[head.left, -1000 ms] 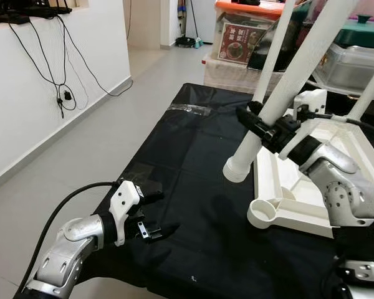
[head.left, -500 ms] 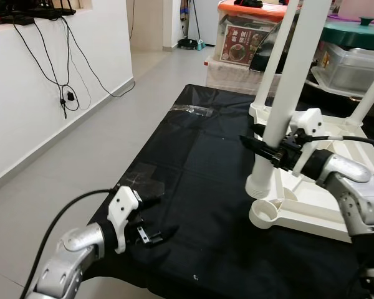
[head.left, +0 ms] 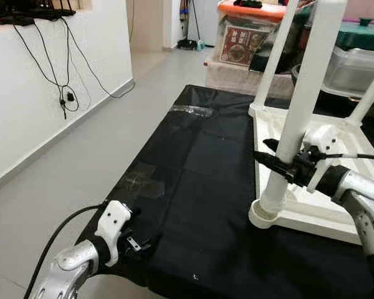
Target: Building children table
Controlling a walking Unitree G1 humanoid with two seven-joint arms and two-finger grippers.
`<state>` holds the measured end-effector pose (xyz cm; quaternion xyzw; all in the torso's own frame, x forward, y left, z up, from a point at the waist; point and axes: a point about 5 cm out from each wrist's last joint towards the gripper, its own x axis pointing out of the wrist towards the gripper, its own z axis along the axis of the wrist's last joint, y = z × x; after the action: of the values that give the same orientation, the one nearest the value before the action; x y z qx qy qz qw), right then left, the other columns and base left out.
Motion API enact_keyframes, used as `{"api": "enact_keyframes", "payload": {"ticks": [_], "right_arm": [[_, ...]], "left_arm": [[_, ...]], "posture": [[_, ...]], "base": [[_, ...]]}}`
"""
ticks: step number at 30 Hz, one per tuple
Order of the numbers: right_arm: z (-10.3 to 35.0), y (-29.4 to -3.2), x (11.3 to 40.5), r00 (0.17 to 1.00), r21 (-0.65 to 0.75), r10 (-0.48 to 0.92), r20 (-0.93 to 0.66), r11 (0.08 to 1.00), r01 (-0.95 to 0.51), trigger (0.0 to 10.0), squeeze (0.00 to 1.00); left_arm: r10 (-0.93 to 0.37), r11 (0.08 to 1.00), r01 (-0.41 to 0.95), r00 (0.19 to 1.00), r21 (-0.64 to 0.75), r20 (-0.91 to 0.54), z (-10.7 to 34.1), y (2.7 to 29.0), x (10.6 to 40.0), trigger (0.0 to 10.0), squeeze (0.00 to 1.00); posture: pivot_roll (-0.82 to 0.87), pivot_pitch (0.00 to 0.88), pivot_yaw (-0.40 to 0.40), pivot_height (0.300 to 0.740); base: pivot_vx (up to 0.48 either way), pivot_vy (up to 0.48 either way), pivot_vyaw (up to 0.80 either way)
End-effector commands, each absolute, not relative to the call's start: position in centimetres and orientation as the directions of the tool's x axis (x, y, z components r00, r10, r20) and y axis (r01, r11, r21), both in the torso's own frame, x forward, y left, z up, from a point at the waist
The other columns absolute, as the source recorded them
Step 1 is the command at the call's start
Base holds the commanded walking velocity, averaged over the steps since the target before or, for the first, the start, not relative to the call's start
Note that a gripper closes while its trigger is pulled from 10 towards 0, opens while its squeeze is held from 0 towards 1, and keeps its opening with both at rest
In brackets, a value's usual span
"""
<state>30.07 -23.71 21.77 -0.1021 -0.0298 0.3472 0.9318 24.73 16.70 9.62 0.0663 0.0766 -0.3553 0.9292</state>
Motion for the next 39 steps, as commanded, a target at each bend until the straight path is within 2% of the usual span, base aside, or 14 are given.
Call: {"api": "enact_keyframes", "payload": {"ticks": [1,6,9,17,21,25,30,34,39], "right_arm": [[21.0,-23.3,29.9,0.745,-0.205,0.666,-0.026,0.726,-0.656,0.0,0.0],[20.5,-22.8,30.2,0.738,-0.199,0.674,-0.032,0.72,-0.665,0.0,0.0],[19.9,-21.3,30.1,0.7,-0.188,0.714,-0.036,0.683,-0.706,0.0,0.0],[19.0,-20.2,29.2,0.659,-0.164,0.75,-0.054,0.644,-0.747,0.0,0.0],[18.8,-20.2,28.9,0.659,-0.145,0.751,-0.049,0.648,-0.748,0.0,0.0],[18.7,-20.1,28.9,0.667,-0.054,0.745,0.003,0.666,-0.744,0.0,0.0],[18.3,-19.8,28.7,0.675,-0.008,0.737,0.023,0.676,-0.737,0.0,0.0],[17.2,-18.8,27.7,0.685,0.064,0.727,0.042,0.682,-0.728,0.0,0.0],[16.1,-17.8,26.7,0.679,0.082,0.733,0.042,0.675,-0.733,0.0,0.0]], "left_arm": [[-0.644,0.741,0.667,0.738,0.076,-0.202,9.4,16.9,24.6,10.0,0.0],[-0.651,0.738,0.671,0.735,0.07,-0.187,9.7,16.5,24.6,10.0,0.0],[-0.647,0.742,0.666,0.742,0.076,-0.176,10.0,16.5,24.7,10.0,0.0],[-0.63,0.759,0.646,0.759,0.078,-0.165,10.0,16.6,24.7,10.0,0.0],[-0.632,0.759,0.647,0.759,0.074,-0.159,10.0,16.5,24.6,10.0,0.0],[-0.624,0.772,0.633,0.772,0.057,-0.124,10.8,16.8,24.8,10.0,0.0],[-0.619,0.777,0.627,0.777,0.051,-0.116,10.9,17.0,25.0,10.0,0.0],[-0.607,0.788,0.614,0.788,0.051,-0.106,10.9,17.0,25.2,10.0,0.0],[-0.6,0.793,0.607,0.793,0.055,-0.107,10.9,17.0,25.2,10.0,0.0]], "posture": [[0.1,0.0,-0.074,0.74],[0.11,0.0,-0.079,0.74],[0.12,0.0,-0.08,0.74],[0.12,0.0,-0.087,0.74],[0.12,0.0,-0.089,0.74],[0.12,0.0,-0.087,0.74],[0.12,0.0,-0.089,0.74],[0.11,0.0,-0.087,0.74],[0.12,0.0,-0.084,0.74]], "base": [[0.0,0.0,0.0],[0.0,0.0,0.0],[0.0,0.0,0.0],[0.0,0.0,0.0],[0.0,0.0,0.0],[0.0,0.0,0.0],[0.0,0.0,0.0],[0.0,0.0,0.0],[0.0,0.0,0.0]]}}
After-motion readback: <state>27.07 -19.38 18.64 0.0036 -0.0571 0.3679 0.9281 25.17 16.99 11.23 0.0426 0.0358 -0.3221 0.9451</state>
